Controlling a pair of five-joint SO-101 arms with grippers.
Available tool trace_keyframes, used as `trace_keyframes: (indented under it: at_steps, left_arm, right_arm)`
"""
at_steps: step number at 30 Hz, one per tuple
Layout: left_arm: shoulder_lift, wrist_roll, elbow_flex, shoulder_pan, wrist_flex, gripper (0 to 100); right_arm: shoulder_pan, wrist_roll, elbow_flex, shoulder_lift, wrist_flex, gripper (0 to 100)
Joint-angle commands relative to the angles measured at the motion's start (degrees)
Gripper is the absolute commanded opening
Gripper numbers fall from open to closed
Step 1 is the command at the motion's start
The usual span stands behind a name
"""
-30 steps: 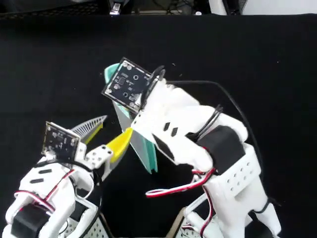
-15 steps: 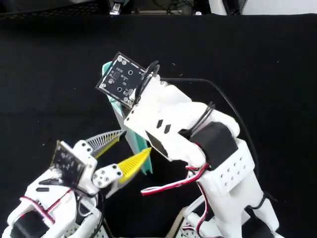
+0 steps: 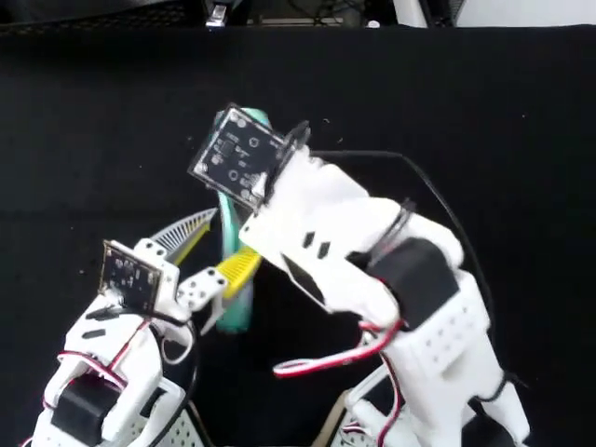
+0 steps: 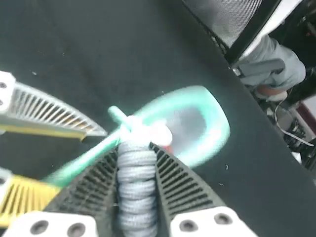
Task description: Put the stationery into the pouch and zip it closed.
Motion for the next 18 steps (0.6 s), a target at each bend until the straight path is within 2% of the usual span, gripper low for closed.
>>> trace_keyframes:
  at_steps: [1, 5, 9, 14, 18]
  left_arm:
    - [0.0, -2.2, 0.0, -2.3, -0.1, 25]
    - [-0.2, -3.2, 0.0, -2.3, 1.6, 23]
    - [-0.2, -3.2, -1.1, -1.8, 1.1, 14]
    - [0.3, -2.8, -5.9, -1.8, 1.4, 21]
    - [0.4, -3.2, -6.6, -1.8, 1.6, 20]
  right_arm:
    - [1.2, 0.0, 0.0, -2.8, 0.9, 1.2]
    - [2.3, 0.0, 0.0, -3.1, 2.5, 1.2]
    - [2.2, -0.2, 1.6, -3.0, 2.3, 1.2]
    - [2.3, 0.0, 6.3, -3.5, 2.3, 1.2]
    - [2.2, 0.0, 6.0, -3.5, 2.3, 1.2]
